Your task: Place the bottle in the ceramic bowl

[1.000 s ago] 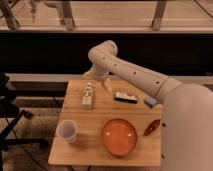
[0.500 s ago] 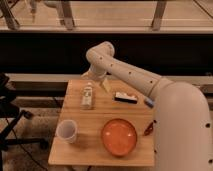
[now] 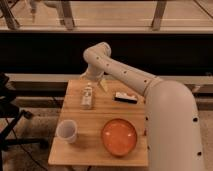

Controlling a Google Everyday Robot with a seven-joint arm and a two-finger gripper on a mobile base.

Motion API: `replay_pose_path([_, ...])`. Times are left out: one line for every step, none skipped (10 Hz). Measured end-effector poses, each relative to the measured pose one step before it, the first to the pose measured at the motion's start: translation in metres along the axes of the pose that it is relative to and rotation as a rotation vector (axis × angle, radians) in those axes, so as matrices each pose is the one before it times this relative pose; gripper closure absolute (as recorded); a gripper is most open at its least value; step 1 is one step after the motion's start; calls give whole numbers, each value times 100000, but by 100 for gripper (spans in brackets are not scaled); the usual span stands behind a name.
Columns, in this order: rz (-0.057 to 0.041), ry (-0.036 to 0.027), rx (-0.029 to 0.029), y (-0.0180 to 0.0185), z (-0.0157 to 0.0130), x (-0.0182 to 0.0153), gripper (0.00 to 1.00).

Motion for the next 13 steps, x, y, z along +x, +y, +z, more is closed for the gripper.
replay_pose_path([-592,-359,99,-328,267,50,0])
replay_pose_path([-862,-635,-684,-275,417,-110,0])
replay_pose_path([-1166,-531,-60,-294,416,-125,0])
replay_pose_path([-667,-436,-359,54,306,55,0])
replay_pose_path([-150,-440,-397,173,217,138,0])
replay_pose_path([-160,-785,-838,165,397,63,0])
replay_pose_path([-426,-740,-210,-76,614,51,0])
replay_pose_path([-435,-761,-314,13,616,18,0])
replay_pose_path([-567,-1153,-866,160,852,-33,0])
replay_pose_path([-286,-337,-34,-52,136,21,0])
replay_pose_path([-285,-610,-452,71,228,57,0])
replay_pose_path([-604,-1181,-393,26,737,-21,0])
replay_pose_path([-342,-999,-389,102,570,85,0])
